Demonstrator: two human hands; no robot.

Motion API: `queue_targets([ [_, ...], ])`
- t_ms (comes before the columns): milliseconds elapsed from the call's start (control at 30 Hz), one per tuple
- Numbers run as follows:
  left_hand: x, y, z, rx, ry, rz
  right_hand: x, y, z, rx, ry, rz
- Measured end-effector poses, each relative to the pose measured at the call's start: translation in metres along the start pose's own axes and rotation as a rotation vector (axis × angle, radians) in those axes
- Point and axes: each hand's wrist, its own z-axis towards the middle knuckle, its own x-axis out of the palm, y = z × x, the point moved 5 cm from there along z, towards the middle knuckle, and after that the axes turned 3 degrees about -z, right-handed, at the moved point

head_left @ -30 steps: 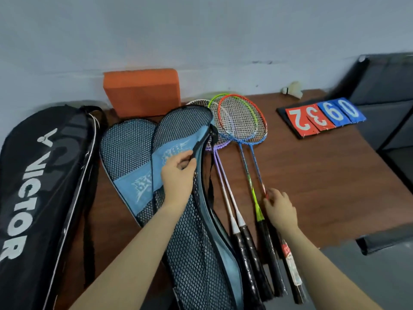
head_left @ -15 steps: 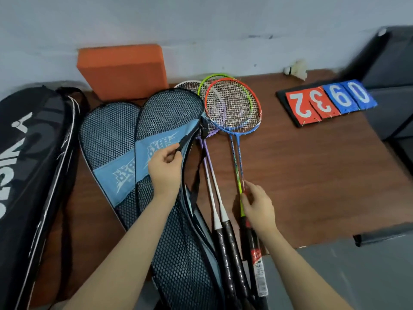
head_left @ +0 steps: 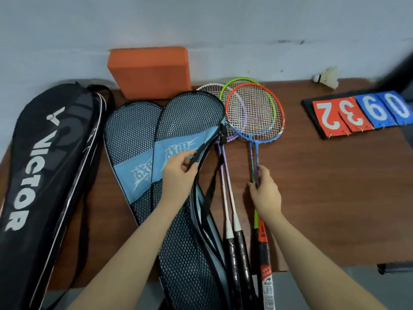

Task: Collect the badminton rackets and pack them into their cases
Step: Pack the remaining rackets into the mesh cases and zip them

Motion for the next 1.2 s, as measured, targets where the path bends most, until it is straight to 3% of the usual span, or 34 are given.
queue_targets([
  [233, -0.010, 0.008, -0.021, 0.122, 0.200, 0.228, -0.015, -0.003, -0.006, -0.032, -0.032, 0.272],
  [367, -0.018, 0.007, -0.022, 0.137, 0.126, 0.256, -0.022, -0.002, -0.005, -0.005, 0.016, 0.304],
  [533, -0.021, -0.007, -0.022, 0.118, 0.054, 0.090, -0.033, 0.006, -0.009, -0.030, 0.011, 0.381],
  [1000, 0.032, -0.089, 0.020, 0.116, -0.032, -0.117, -0.124, 0.012, -0.049, -0.221, -0.282, 0.413],
  [1200, 0.046, -0.078, 0.018, 0.056, -0.060, -0.147, -0.122, -0.013, -0.077, -0.236, -0.166, 0.378],
])
